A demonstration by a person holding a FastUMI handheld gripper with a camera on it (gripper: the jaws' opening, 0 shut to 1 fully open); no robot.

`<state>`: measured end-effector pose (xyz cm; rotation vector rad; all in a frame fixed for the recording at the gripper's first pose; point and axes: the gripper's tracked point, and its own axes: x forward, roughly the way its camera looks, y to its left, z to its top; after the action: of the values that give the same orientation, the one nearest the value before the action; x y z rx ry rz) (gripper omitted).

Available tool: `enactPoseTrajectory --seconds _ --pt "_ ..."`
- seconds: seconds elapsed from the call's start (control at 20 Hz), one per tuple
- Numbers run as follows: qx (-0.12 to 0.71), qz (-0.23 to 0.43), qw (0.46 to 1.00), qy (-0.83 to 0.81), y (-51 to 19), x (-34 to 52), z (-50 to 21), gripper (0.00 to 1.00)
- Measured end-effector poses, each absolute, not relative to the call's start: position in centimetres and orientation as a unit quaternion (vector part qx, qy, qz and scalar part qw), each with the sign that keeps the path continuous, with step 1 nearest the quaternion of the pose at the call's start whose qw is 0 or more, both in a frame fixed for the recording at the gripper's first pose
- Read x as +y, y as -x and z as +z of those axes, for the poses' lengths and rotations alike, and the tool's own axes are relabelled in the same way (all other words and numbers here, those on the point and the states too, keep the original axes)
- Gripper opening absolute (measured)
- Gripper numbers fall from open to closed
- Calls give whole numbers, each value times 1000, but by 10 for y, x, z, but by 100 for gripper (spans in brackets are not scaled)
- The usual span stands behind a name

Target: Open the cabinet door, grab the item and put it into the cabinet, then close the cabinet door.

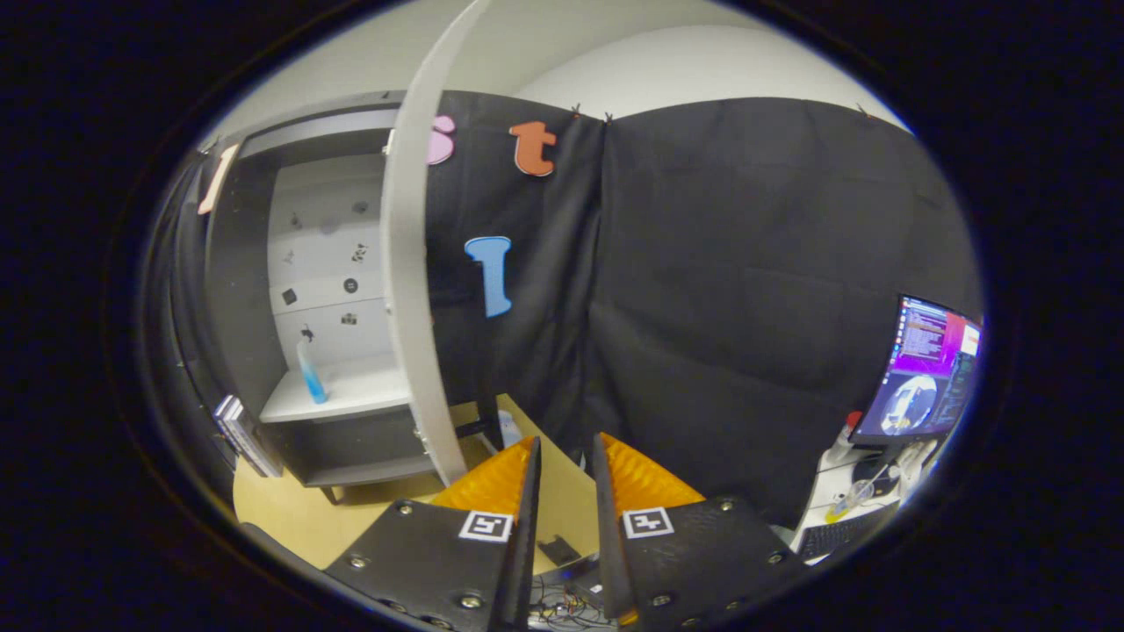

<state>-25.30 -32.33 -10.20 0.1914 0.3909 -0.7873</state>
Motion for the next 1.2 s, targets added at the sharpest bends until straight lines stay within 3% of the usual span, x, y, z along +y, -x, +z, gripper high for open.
enactPoseTrajectory --seconds 0.25,0.35,0.45,0.55,0.6,1.2 --pt "178 -387 901 -81 245 -336 -95 33" --pt "174 -380 905 -84 236 -335 -95 48" --pt "168 -367 910 -90 227 -332 -93 52" --pt "166 -363 913 -86 223 -330 -90 66" --pt "166 -362 913 -83 223 -333 -92 69" --pt "168 -307 935 -59 213 -323 -88 68"
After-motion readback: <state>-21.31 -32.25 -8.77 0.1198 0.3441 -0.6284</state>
